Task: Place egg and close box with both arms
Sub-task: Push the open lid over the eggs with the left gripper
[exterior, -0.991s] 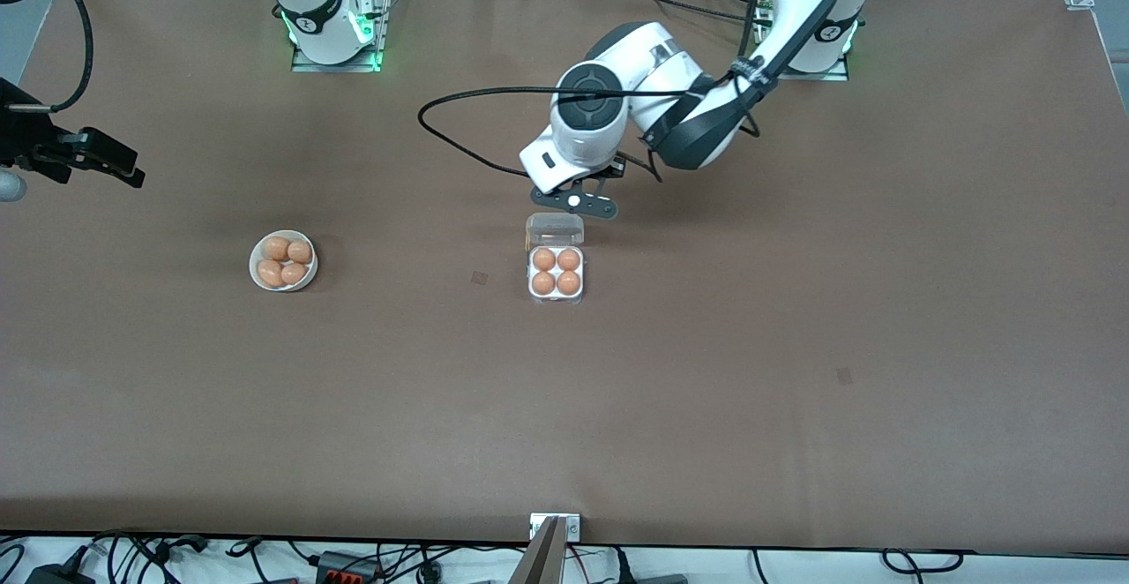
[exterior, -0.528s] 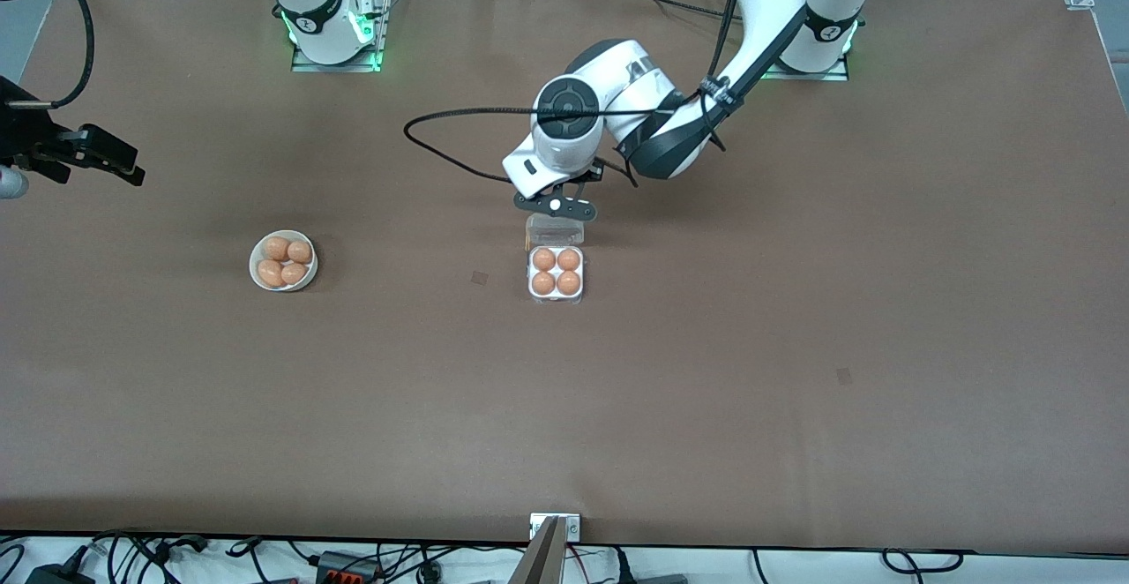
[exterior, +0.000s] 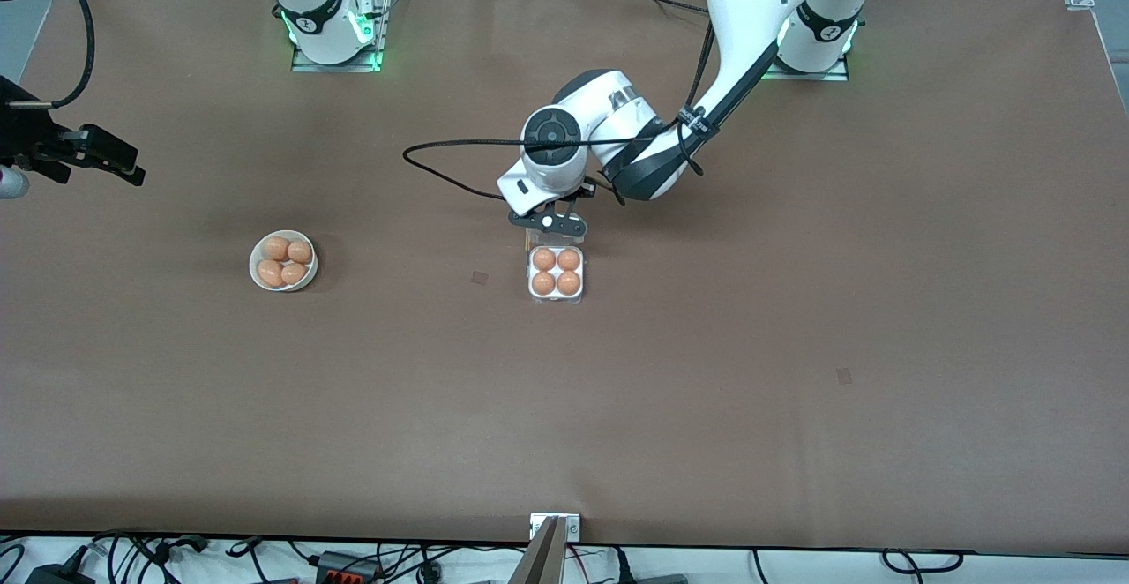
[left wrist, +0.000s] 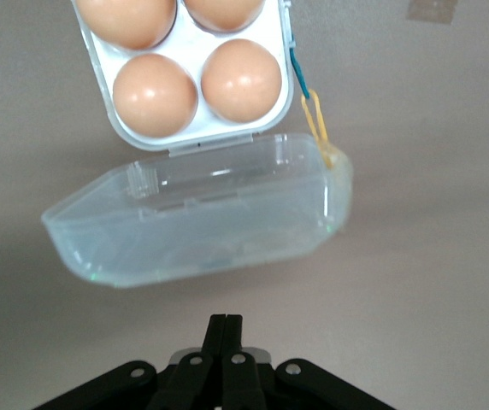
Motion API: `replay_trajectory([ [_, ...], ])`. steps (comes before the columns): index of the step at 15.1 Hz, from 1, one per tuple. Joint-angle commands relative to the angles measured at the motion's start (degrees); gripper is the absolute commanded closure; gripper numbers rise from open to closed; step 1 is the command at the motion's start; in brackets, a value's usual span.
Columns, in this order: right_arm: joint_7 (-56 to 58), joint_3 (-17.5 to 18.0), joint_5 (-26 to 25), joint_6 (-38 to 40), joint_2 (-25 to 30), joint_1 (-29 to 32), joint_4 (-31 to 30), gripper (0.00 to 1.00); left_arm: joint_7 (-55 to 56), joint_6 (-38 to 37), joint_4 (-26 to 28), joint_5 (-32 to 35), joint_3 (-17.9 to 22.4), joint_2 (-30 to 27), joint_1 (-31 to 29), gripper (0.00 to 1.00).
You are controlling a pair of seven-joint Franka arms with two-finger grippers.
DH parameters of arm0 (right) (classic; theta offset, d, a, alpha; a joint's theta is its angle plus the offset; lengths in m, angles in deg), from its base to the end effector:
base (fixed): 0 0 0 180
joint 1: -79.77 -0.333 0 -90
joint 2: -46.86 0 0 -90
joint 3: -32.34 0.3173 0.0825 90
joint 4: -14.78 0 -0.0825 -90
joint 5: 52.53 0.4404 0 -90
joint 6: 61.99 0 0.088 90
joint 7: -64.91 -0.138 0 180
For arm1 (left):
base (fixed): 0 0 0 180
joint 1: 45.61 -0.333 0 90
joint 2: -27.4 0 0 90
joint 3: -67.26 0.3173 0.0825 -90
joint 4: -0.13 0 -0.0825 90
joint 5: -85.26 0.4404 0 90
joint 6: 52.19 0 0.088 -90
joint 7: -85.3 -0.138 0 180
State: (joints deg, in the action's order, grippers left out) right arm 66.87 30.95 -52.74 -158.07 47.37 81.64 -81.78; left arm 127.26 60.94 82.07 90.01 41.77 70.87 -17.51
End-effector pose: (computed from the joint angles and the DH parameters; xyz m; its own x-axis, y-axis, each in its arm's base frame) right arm 0.6134 -0.0355 0.5487 0.9998 -0.0223 0.0004 -0.0223 -0.9997 0.0034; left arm 0.4864 -0.5708 0.2068 0.9521 -0.1579 -0.2619 -0.1440 -0.9870 0.0716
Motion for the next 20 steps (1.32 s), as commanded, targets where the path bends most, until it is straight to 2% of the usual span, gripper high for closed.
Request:
replay_trajectory([
  [1,0.8,0.3,-0.6,0.4,0.6,0.0,0.1,0.0,0.8,0.1,-2.4,1.6,1.5,1.2,0.9,1.0],
  [3,1.0,0.3,-0.6,0.4,0.6,0.0,0.1,0.0,0.8,0.2,-2.5,1.6,2.1,1.4,1.0,1.0],
  [11,1.1,0.3,-0.8,0.3,0.6,0.0,0.0,0.0,0.8,0.5,-9.5,1.7,3.1,6.6,1.0,1.0],
  [14,0.9,0.3,-0.8,-0.2,0.6,0.0,0.1,0.0,0.8,0.4,-12.9,1.7,5.3,8.0,2.0,1.0],
  [20,0.9,0.3,-0.7,0.3,0.5,0.0,0.1,0.0,0.4,0.9,-16.4,1.6,9.1,8.5,2.5,1.0],
])
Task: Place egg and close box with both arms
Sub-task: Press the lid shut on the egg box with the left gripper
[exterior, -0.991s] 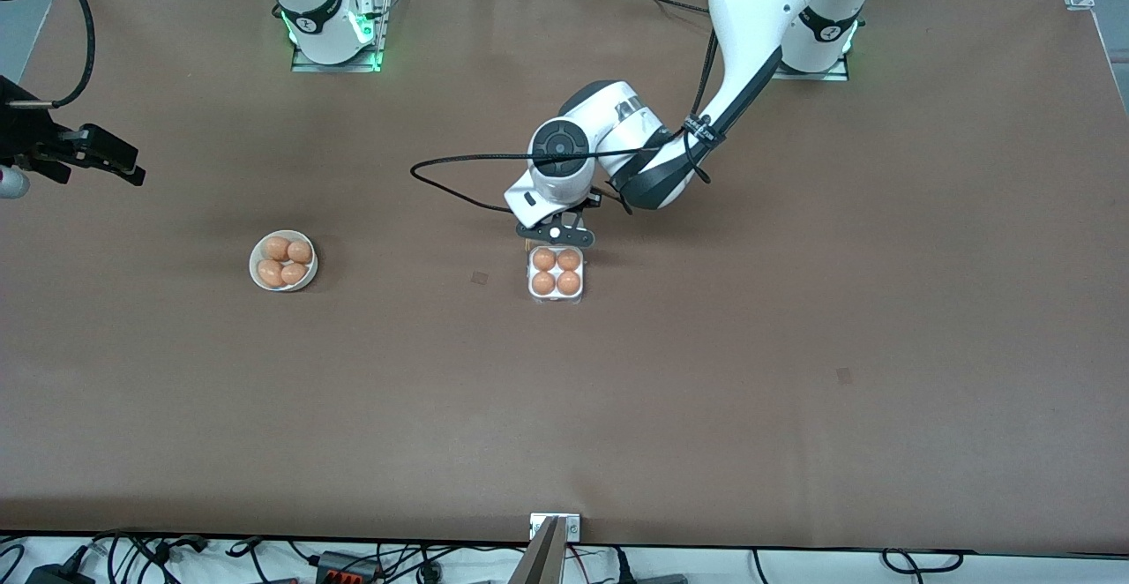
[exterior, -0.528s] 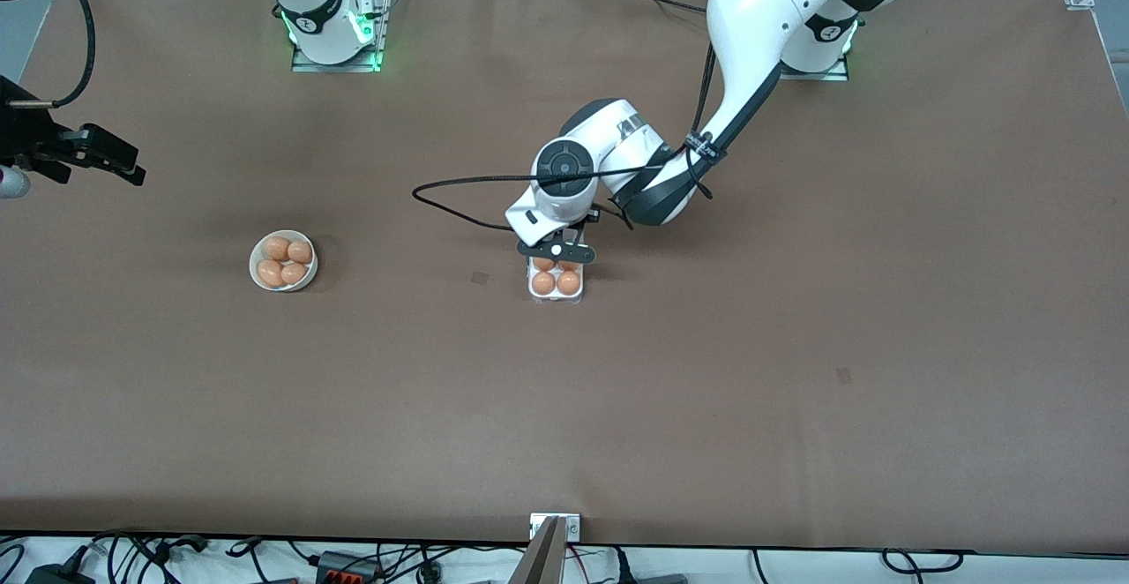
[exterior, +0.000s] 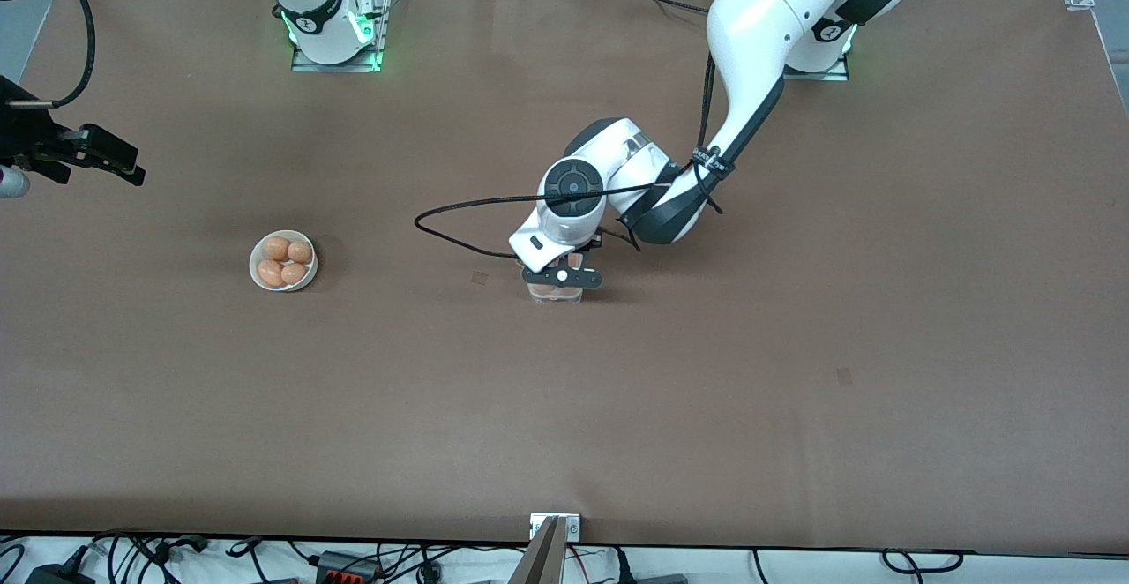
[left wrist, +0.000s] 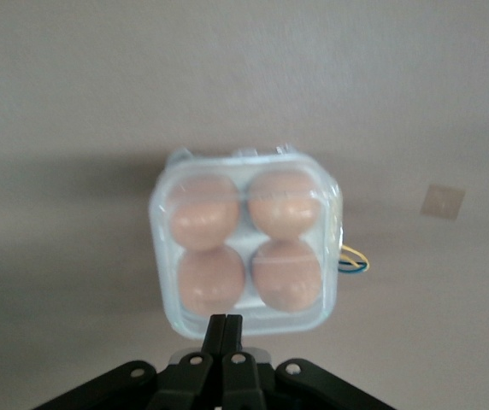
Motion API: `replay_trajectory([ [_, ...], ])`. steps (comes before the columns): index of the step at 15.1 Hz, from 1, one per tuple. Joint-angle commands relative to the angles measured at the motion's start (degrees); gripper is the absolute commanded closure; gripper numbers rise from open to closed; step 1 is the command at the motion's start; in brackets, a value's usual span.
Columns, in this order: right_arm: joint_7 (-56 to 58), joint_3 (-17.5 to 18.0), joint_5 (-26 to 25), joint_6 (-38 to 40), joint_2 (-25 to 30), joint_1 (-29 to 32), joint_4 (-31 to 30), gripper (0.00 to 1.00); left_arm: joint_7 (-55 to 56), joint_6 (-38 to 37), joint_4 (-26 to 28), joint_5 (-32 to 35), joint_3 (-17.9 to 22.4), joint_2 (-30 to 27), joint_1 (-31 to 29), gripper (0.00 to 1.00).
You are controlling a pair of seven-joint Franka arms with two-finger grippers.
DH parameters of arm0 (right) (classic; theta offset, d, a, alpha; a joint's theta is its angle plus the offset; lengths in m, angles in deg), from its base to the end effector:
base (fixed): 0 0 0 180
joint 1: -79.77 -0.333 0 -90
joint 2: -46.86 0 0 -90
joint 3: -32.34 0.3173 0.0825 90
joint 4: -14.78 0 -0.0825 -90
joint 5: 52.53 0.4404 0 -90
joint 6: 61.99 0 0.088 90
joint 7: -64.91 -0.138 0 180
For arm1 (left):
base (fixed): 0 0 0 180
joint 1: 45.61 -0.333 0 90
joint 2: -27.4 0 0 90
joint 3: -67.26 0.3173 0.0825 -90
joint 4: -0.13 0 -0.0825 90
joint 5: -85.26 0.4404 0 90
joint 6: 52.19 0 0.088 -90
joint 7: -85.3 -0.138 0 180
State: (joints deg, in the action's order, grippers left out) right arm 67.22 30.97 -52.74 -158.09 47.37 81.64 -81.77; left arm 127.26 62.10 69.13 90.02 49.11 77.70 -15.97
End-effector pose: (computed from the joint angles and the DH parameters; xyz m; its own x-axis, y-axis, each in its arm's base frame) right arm 0.6134 -0.0352 0.5488 0.9999 -0.0158 0.0009 -0.0158 -0.9999 0.0035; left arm 0.5842 -0.5479 0.2058 0.9875 -0.0417 -0.1518 -0.0284 -0.9956 0.0889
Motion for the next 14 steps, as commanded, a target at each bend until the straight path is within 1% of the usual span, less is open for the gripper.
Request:
replay_trajectory([
  [1,0.3,0.2,-0.7,0.5,0.6,0.0,0.0,0.0,0.4,-0.2,-3.6,1.6,2.2,1.6,1.0,1.0],
  [3,0.5,0.2,-0.8,0.9,0.7,0.0,0.0,0.0,0.5,1.4,-4.3,1.6,2.4,2.7,0.9,1.0],
  [5,0.8,0.2,-0.8,0.9,0.6,0.0,0.0,0.0,0.5,3.6,-4.3,1.6,3.8,3.6,1.1,1.0],
  [7,0.6,0.3,-0.7,0.8,0.5,0.0,0.1,0.0,0.4,3.2,-4.3,1.6,3.8,3.1,0.9,1.0],
  [10,0.0,0.3,-0.3,0.5,0.2,0.1,0.1,0.0,0.2,-0.8,-4.4,1.6,3.7,1.3,-1.1,1.0],
  [14,-0.2,0.3,-0.2,0.8,0.3,0.1,0.1,0.0,-1.0,-7.1,-4.3,1.7,3.2,-4.4,-6.4,1.0],
])
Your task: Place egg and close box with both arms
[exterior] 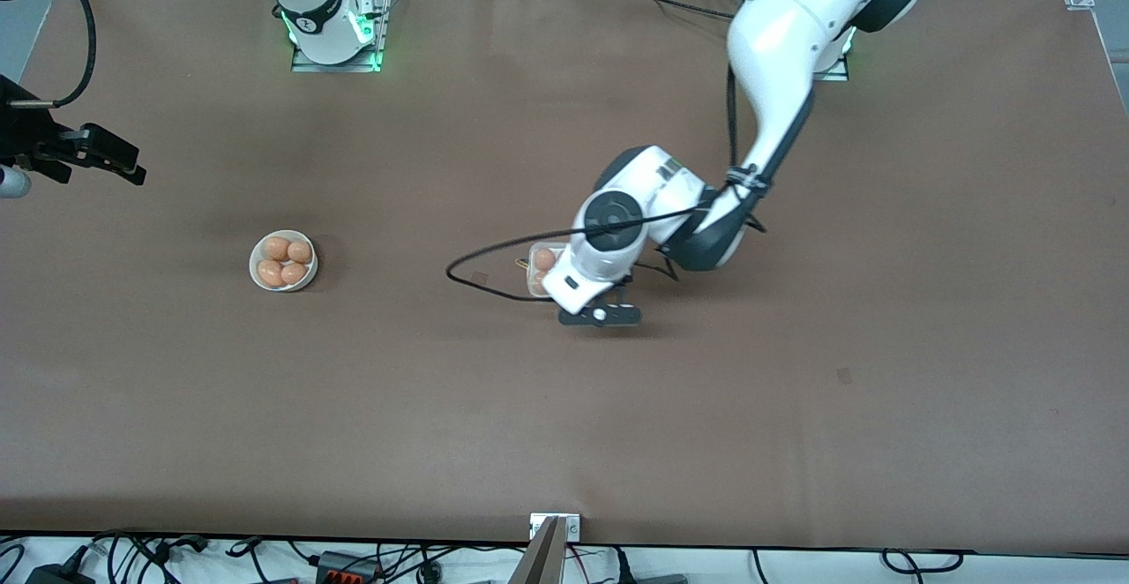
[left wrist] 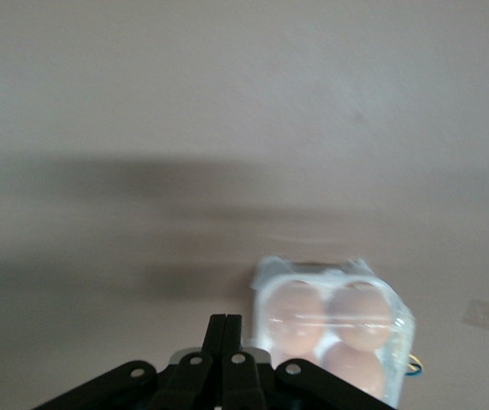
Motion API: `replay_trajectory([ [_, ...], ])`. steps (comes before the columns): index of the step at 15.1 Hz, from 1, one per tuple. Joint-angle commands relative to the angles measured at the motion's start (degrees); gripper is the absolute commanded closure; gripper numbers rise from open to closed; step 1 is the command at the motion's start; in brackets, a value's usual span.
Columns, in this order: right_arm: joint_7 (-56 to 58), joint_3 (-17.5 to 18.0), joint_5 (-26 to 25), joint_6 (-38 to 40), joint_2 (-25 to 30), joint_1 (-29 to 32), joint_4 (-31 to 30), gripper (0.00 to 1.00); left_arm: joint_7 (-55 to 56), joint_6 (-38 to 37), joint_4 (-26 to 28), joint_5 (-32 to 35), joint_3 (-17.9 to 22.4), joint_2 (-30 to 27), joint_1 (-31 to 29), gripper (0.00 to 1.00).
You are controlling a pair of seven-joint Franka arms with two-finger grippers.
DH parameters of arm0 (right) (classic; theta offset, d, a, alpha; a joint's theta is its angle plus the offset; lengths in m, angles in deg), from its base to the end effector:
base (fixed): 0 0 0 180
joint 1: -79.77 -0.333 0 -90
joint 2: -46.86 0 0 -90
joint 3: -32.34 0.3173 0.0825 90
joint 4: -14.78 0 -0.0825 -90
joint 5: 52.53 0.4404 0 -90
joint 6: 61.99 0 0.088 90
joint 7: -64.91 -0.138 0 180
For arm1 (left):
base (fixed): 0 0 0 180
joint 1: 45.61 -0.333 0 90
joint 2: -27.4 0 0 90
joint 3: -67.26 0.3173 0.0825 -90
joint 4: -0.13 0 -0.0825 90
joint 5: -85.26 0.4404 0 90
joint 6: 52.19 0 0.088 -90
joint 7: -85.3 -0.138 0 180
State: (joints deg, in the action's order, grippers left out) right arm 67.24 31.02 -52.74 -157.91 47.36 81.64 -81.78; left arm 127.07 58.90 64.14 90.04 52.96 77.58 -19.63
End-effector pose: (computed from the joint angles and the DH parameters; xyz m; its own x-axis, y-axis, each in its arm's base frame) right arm 0.6131 -0.0347 0.5483 0.9999 -0.0146 -0.0026 -0.0146 -0.9999 0.0033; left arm 0.6591 -0.4781 0.2382 0.9921 0.0750 -0.1007 0.0816 -0.9947 0.0628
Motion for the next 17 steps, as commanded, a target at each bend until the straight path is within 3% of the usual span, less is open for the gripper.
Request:
replay_trajectory([
  [1,-0.2,0.3,-0.2,0.6,0.3,0.1,0.1,0.0,-1.6,-5.2,1.0,1.7,-0.6,-5.9,-3.5,1.0],
  [6,-0.2,0.2,-0.1,0.1,0.5,0.0,0.2,0.0,-1.9,-10.7,3.1,1.9,0.0,-13.0,-8.7,1.0],
  [11,-0.2,0.2,-0.1,0.0,0.6,0.1,0.2,0.0,-5.8,-10.9,12.0,1.9,-0.1,-24.6,-16.9,1.0],
  [17,-0.2,0.2,-0.1,0.4,0.7,0.1,0.1,0.0,-14.2,-17.9,12.4,1.5,-0.6,-32.3,-23.9,1.0],
])
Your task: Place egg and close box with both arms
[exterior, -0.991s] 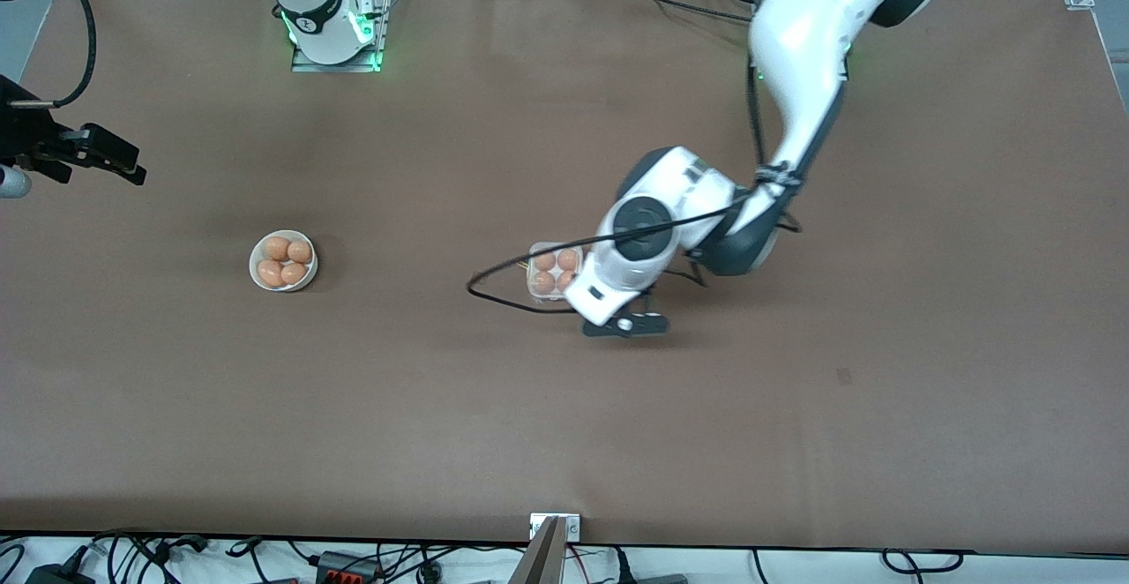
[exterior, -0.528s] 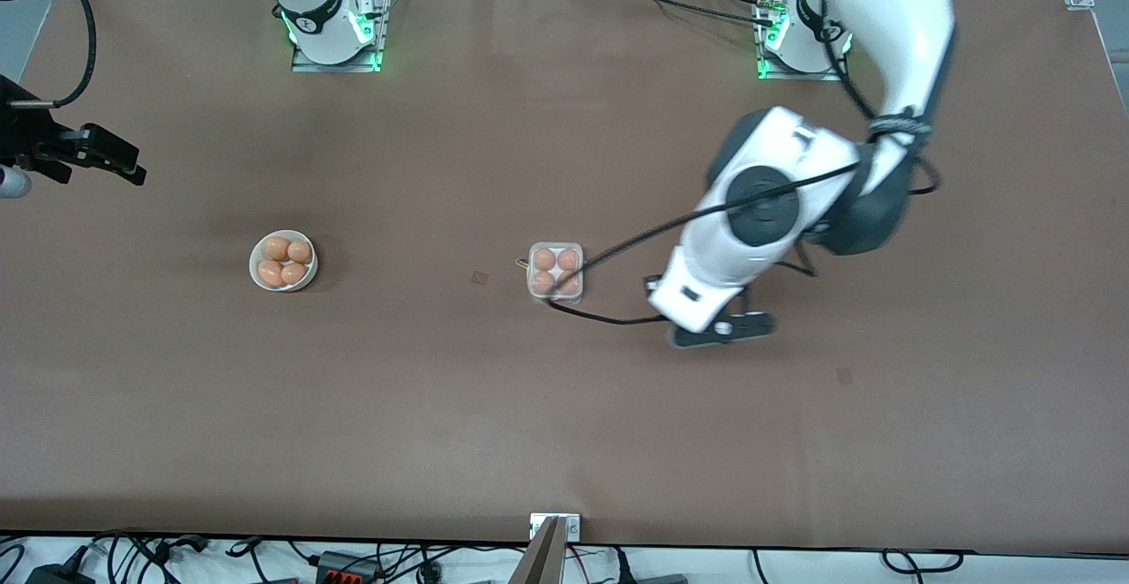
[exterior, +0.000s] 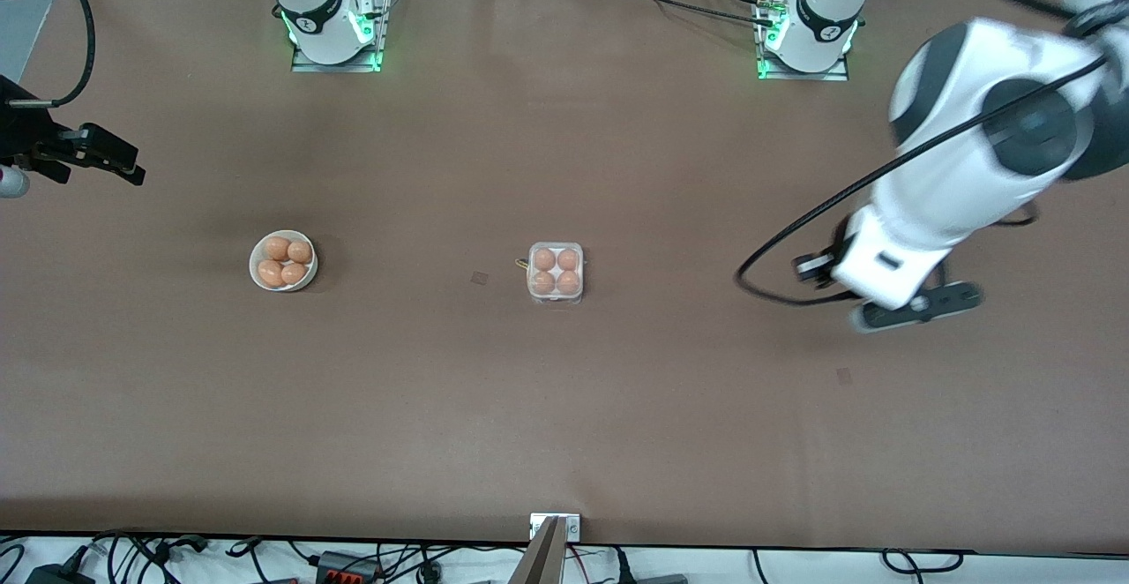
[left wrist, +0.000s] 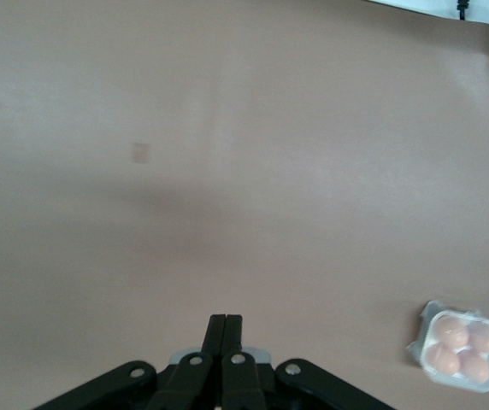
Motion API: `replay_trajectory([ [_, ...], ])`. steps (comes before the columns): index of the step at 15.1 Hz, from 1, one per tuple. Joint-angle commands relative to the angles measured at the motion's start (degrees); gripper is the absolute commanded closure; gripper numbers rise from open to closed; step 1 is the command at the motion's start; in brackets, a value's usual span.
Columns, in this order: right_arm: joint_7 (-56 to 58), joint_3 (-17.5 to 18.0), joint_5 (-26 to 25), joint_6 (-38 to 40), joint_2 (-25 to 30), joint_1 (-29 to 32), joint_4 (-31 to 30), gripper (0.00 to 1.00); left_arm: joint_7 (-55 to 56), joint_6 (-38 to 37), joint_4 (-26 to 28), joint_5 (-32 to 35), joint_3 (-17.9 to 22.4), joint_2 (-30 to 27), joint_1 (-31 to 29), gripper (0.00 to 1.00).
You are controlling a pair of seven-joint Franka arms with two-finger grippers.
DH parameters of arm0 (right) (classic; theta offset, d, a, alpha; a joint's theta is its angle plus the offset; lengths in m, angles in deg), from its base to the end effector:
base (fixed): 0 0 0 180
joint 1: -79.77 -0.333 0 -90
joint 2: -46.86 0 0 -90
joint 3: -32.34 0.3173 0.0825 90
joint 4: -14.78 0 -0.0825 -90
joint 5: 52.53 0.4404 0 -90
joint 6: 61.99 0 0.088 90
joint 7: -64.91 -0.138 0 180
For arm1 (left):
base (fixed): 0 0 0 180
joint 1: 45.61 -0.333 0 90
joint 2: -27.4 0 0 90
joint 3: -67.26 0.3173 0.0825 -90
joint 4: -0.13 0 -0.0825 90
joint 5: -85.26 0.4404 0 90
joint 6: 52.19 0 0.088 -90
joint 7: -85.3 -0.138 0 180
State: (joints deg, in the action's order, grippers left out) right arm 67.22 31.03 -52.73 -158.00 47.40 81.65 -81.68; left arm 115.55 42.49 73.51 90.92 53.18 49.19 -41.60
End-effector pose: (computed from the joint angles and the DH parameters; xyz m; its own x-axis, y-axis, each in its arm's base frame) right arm 0.6133 -0.0347 0.5498 0.9999 -0.0150 0.0014 -0.0150 -0.9999 0.0033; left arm 0.7018 -0.1862 0.5070 0.9756 0.2195 0.0059 0.2195 -0.9756 -0.0059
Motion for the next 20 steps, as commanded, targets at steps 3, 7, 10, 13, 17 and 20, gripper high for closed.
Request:
replay_trajectory([
  [3,-0.2,0.2,-0.1,0.4,0.8,0.1,0.0,0.0,-5.1,-4.7,2.9,0.4,-0.8,-6.3,-4.1,1.0],
  [7,-0.2,0.2,-0.1,0.5,0.8,0.1,0.0,0.0,-9.0,-6.2,3.1,0.2,-0.8,-7.1,-6.3,1.0],
  [10,-0.2,0.2,-0.1,0.7,0.8,0.1,0.0,0.0,-12.2,-6.1,4.7,0.0,-0.8,-8.7,-7.0,1.0],
  [13,-0.4,0.2,-0.1,0.8,0.8,0.1,0.0,0.0,-18.5,-0.6,16.5,-1.9,-0.2,-16.5,-9.7,1.0],
  [17,-0.5,0.2,-0.1,0.9,0.9,0.1,0.0,0.0,-25.0,3.8,24.8,-3.9,-0.2,-21.8,-12.5,1.0],
  [20,-0.5,0.2,-0.1,0.9,0.9,0.1,0.0,0.0,-29.9,3.5,26.8,-4.0,-0.2,-23.6,-14.0,1.0],
])
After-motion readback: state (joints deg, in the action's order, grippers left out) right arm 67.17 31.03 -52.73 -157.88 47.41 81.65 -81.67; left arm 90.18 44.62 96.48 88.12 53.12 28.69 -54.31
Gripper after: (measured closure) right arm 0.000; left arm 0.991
